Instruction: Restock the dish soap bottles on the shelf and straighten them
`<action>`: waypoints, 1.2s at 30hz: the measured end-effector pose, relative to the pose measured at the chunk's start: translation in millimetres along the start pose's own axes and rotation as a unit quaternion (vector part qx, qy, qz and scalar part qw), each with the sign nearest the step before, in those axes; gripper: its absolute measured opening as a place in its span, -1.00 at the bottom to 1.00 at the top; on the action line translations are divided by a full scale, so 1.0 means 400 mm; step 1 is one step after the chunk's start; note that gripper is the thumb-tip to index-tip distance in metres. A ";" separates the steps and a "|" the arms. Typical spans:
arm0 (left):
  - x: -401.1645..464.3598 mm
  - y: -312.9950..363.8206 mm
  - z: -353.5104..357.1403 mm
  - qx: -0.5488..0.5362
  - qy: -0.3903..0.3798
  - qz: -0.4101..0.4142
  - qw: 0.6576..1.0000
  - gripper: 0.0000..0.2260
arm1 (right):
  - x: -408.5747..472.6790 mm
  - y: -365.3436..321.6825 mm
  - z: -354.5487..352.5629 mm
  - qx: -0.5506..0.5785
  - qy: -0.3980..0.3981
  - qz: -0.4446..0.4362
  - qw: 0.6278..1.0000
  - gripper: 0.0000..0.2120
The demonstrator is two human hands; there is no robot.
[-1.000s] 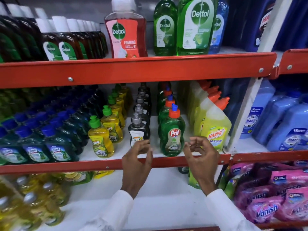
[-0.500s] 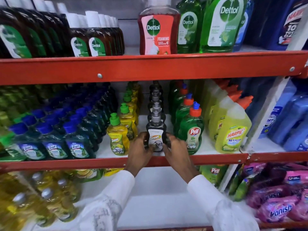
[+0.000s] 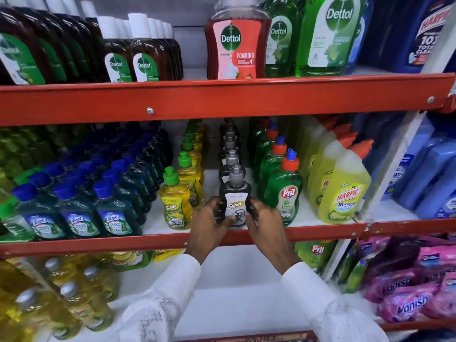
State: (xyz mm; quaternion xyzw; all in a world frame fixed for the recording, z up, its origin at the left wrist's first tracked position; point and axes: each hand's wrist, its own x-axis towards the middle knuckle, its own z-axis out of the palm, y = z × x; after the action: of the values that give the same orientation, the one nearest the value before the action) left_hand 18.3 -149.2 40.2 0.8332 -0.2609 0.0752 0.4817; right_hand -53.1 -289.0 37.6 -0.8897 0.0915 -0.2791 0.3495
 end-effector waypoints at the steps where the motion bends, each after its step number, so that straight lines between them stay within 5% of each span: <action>1: -0.001 0.003 0.000 -0.007 -0.001 -0.002 1.000 -0.56 | -0.002 -0.001 0.000 0.006 0.002 0.004 1.000 -0.65; 5: -0.044 0.002 -0.016 -0.022 0.045 0.003 0.999 -0.54 | -0.030 -0.002 -0.006 0.012 0.108 0.015 0.994 -0.75; 8: -0.110 -0.026 -0.068 -0.024 0.190 0.059 0.980 -0.82 | -0.059 -0.038 0.007 0.055 0.213 -0.042 0.975 -0.84; 11: -0.123 -0.070 -0.145 -0.039 0.300 0.037 0.952 -0.78 | -0.057 -0.099 0.073 0.097 0.140 -0.081 0.982 -0.80; 15: -0.069 -0.111 -0.223 0.025 0.149 -0.047 0.987 -0.47 | -0.010 -0.154 0.171 0.077 -0.018 -0.027 0.997 -0.65; 18: -0.039 -0.130 -0.242 0.047 0.045 -0.043 0.997 -0.59 | 0.020 -0.168 0.207 0.050 -0.066 -0.019 0.996 -0.65; 36: -0.041 -0.139 -0.244 0.030 0.007 0.009 0.999 -0.58 | 0.011 -0.169 0.205 0.059 -0.040 0.015 0.997 -0.67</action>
State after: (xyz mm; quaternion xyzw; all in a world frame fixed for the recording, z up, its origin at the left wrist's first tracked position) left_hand 44.9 -38.8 42.7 0.8445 -0.2624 0.0930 0.4575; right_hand -5.8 -193.8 35.6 -0.8765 0.0739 -0.2429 0.4090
